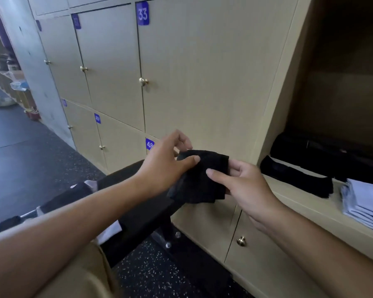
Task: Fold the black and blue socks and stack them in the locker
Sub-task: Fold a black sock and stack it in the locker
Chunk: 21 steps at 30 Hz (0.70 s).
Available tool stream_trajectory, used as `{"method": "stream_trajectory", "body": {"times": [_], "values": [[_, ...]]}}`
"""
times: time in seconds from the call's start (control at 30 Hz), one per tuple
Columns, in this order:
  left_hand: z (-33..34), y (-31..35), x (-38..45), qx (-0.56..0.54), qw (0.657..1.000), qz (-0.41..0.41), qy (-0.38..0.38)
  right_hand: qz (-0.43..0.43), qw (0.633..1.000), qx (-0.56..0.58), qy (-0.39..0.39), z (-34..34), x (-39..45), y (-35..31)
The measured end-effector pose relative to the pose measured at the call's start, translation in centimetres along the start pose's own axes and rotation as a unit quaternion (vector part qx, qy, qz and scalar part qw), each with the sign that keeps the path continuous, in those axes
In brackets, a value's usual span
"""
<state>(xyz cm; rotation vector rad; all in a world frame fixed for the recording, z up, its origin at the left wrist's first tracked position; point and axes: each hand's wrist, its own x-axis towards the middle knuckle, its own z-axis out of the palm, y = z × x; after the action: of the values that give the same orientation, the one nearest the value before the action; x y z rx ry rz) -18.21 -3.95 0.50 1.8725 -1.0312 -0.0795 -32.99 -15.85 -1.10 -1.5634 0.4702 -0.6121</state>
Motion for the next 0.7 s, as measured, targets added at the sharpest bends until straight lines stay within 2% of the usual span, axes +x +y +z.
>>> {"method": "stream_trajectory", "body": {"times": [0.13,0.27,0.37,0.7], "values": [[3.4,1.6,-0.3,-0.126,0.987,-0.032,-0.095,-0.005,0.999,-0.033,0.015,-2.1,-0.4,-0.1],[6.1,2.9,0.0,-0.180,0.975,-0.058,-0.118,-0.001,0.996,-0.080,0.038,-4.6,-0.9,0.0],[6.7,3.1,0.3,-0.204,0.969,-0.067,-0.123,0.000,0.996,-0.087,0.027,-5.4,-1.3,-0.7],[9.2,3.1,0.1,-0.137,0.979,-0.075,-0.129,-0.012,0.971,-0.230,0.062,-6.6,-2.3,-0.1]]}}
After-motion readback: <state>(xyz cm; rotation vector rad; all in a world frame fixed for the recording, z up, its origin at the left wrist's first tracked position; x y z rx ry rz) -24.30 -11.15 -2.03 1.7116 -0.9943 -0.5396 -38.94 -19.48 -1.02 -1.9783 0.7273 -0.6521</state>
